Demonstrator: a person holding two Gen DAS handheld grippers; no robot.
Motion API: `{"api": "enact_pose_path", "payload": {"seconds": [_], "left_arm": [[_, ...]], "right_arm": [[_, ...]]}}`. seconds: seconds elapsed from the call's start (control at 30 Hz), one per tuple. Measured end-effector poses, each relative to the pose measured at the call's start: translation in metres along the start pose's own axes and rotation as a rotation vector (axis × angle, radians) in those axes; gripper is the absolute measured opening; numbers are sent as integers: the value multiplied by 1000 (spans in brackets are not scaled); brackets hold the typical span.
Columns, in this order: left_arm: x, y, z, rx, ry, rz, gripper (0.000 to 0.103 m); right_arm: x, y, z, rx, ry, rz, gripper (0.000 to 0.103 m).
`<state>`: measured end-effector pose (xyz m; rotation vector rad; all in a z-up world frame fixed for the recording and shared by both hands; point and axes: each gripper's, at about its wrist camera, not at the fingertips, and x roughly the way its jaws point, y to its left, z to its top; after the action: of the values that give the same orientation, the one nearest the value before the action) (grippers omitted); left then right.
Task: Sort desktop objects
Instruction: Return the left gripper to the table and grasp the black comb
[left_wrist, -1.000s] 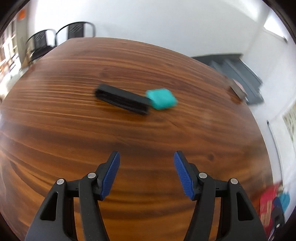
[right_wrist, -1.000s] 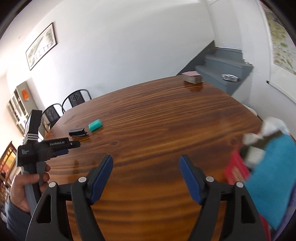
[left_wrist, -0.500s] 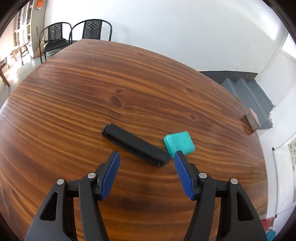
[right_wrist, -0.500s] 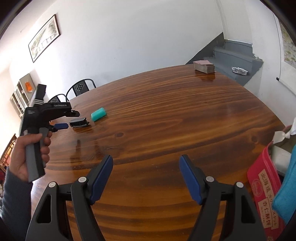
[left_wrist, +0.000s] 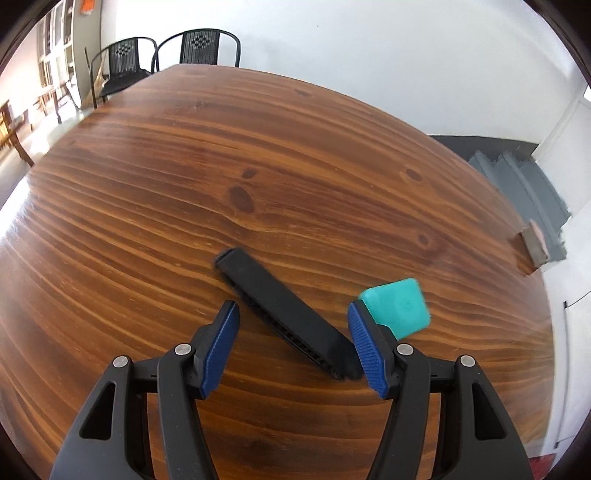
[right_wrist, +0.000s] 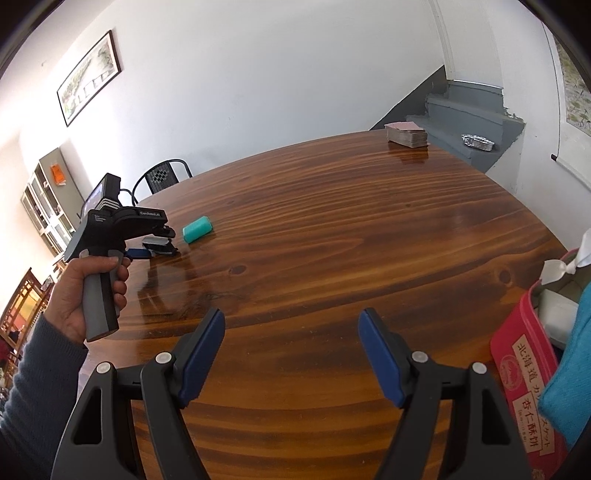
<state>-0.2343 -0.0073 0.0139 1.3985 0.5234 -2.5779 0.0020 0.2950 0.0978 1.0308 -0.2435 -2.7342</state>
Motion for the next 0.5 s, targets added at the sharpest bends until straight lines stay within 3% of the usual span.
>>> {"api": "enact_pose_path", "payload": {"seconds": [0.23,0.5], "left_arm": [[-4,14,-4,76,-28,66,64],[1,13,-1,141,-46,66,64]], "right_arm": [[5,2,-2,-8,14,-4,78],[9,5,-4,-27,24,-12,78]]}}
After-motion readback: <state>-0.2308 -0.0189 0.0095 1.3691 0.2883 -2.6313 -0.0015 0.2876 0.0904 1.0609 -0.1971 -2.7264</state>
